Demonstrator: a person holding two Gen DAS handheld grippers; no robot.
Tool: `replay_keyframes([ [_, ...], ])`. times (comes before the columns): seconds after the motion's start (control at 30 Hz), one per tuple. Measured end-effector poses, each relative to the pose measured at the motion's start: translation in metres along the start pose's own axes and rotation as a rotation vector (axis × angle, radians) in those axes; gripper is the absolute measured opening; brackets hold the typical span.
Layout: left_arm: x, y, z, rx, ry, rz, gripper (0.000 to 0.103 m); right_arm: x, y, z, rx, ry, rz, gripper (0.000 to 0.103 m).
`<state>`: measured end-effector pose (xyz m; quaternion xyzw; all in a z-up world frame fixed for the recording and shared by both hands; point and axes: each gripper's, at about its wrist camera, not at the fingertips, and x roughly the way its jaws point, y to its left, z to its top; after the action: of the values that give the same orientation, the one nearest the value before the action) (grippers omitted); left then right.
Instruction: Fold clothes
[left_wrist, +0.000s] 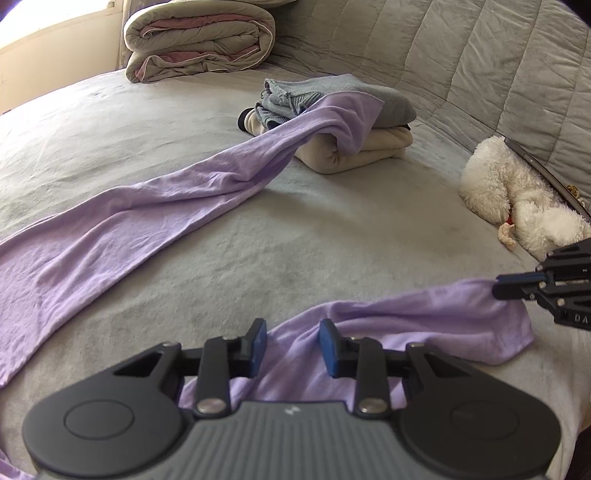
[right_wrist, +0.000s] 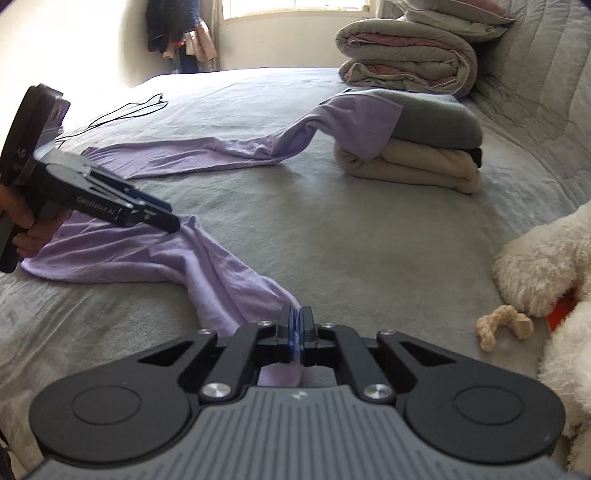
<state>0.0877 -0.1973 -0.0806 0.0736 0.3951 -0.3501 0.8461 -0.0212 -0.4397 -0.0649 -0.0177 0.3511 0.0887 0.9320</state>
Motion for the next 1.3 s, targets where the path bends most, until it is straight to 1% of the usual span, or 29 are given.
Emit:
replay_keyframes([
  [0.07, 0.000, 0.002, 0.001, -0.011, -0.005, -0.005, 0.029, 0.000, -0.010, 0.007, 0.039, -0.020, -0.061, 0.001],
  [0.1, 0.000, 0.003, 0.001, -0.018, -0.008, -0.008, 0.029, 0.003, -0.013, 0.010, 0.057, -0.023, -0.078, 0.001],
  [0.17, -0.001, 0.004, 0.001, -0.033, -0.009, -0.006, 0.029, 0.011, -0.019, 0.016, 0.090, -0.025, -0.104, 0.001],
  [0.27, -0.010, 0.002, 0.001, -0.050, -0.025, 0.009, 0.030, 0.025, -0.019, 0.020, 0.087, -0.005, -0.124, 0.001],
  [0.4, -0.032, -0.011, -0.003, -0.054, -0.085, -0.043, 0.031, 0.036, -0.023, 0.023, 0.110, 0.009, -0.131, 0.001],
  [0.47, -0.038, -0.025, -0.008, -0.031, -0.106, -0.075, 0.031, 0.042, -0.028, 0.025, 0.155, 0.007, -0.121, 0.001],
  [0.57, -0.035, -0.048, -0.020, 0.005, -0.110, -0.119, 0.031, 0.047, -0.030, 0.028, 0.191, 0.010, -0.109, 0.001],
  [0.67, -0.026, -0.072, -0.028, 0.074, -0.101, -0.123, 0.033, 0.047, -0.033, 0.030, 0.228, 0.019, -0.089, 0.002],
  [0.7, -0.022, -0.079, -0.028, 0.101, -0.093, -0.115, 0.034, 0.043, -0.035, 0.029, 0.243, 0.019, -0.083, 0.006],
  [0.73, -0.019, -0.083, -0.027, 0.123, -0.087, -0.105, 0.034, 0.040, -0.036, 0.029, 0.259, 0.019, -0.077, 0.008],
  [0.77, -0.016, -0.085, -0.024, 0.141, -0.084, -0.092, 0.034, 0.037, -0.037, 0.028, 0.275, 0.018, -0.071, 0.013],
  [0.83, -0.010, -0.083, -0.014, 0.149, -0.076, -0.082, 0.036, 0.030, -0.041, 0.025, 0.299, 0.020, -0.060, 0.015],
  [0.87, -0.006, -0.081, -0.008, 0.146, -0.069, -0.082, 0.038, 0.025, -0.043, 0.022, 0.305, 0.022, -0.056, 0.019],
  [0.9, -0.001, -0.078, -0.002, 0.139, -0.061, -0.084, 0.040, 0.022, -0.045, 0.018, 0.315, 0.027, -0.054, 0.032],
  [0.93, 0.005, -0.077, 0.004, 0.133, -0.050, -0.090, 0.041, 0.018, -0.047, 0.013, 0.325, 0.034, -0.051, 0.041],
  [0.97, 0.012, -0.076, 0.010, 0.129, -0.038, -0.096, 0.042, 0.014, -0.049, 0.007, 0.334, 0.039, -0.043, 0.047],
  [1.13, 0.048, -0.083, 0.037, 0.127, 0.007, -0.104, 0.043, 0.007, -0.047, -0.004, 0.346, 0.041, 0.008, 0.046],
  [1.17, 0.054, -0.087, 0.042, 0.126, 0.016, -0.110, 0.043, 0.009, -0.046, -0.004, 0.352, 0.043, 0.014, 0.040],
  [1.2, 0.060, -0.090, 0.046, 0.124, 0.026, -0.117, 0.043, 0.012, -0.043, -0.004, 0.345, 0.050, 0.008, 0.030],
  [1.27, 0.072, -0.099, 0.055, 0.124, 0.053, -0.133, 0.041, 0.019, -0.037, -0.004, 0.323, 0.066, -0.009, 0.020],
  [1.3, 0.076, -0.106, 0.057, 0.137, 0.067, -0.140, 0.037, 0.020, -0.037, -0.004, 0.317, 0.067, -0.011, 0.012],
])
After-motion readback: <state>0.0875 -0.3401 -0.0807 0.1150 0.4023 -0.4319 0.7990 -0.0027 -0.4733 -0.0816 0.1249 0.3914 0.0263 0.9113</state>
